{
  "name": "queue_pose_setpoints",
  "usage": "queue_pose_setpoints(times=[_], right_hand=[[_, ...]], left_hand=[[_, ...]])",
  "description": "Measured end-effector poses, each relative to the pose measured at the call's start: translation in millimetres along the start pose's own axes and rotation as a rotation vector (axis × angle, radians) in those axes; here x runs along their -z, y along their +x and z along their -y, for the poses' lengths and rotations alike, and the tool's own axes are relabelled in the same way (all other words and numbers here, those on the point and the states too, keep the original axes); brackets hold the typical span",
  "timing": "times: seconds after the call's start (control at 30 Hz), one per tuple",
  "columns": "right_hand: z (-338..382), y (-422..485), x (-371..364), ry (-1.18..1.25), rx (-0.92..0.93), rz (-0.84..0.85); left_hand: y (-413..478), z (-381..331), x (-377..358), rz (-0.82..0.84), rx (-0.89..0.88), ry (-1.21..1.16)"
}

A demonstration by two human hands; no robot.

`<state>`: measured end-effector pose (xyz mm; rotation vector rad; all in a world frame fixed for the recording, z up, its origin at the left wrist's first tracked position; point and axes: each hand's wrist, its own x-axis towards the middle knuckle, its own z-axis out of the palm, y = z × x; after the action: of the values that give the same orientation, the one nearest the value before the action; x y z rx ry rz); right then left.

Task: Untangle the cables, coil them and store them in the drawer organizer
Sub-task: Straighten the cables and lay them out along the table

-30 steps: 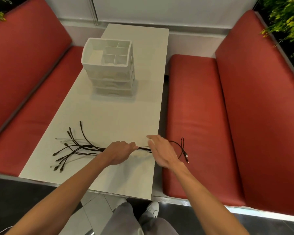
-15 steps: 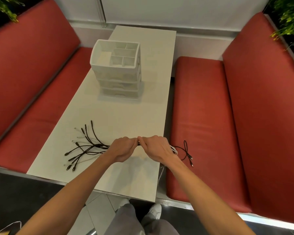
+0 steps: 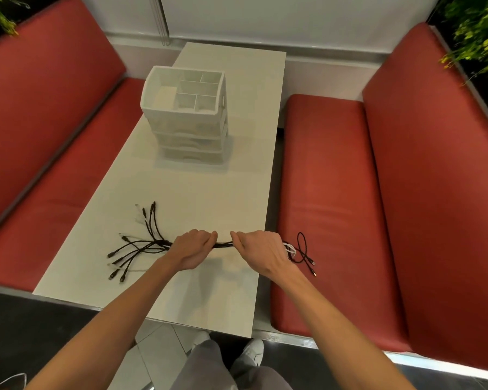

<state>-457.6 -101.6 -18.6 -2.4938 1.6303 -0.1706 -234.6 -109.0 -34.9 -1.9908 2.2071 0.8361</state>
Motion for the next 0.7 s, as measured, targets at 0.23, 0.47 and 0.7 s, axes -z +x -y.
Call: queue_pose_setpoints(times=[0.23, 0.47, 0.7], right_hand=[[-11, -3, 1, -0.005, -0.034, -0.029], [-35, -7, -26, -0.092, -0.07, -0.02], [-22, -5, -50, 0.192, -0.189, -0.027]], left_hand=[[-6, 10, 11, -0.019, 0.015, -0.135], [-11, 15, 11, -0.139, -0.009, 0.243], [-15, 11, -7, -0.344, -0.058, 0.388]])
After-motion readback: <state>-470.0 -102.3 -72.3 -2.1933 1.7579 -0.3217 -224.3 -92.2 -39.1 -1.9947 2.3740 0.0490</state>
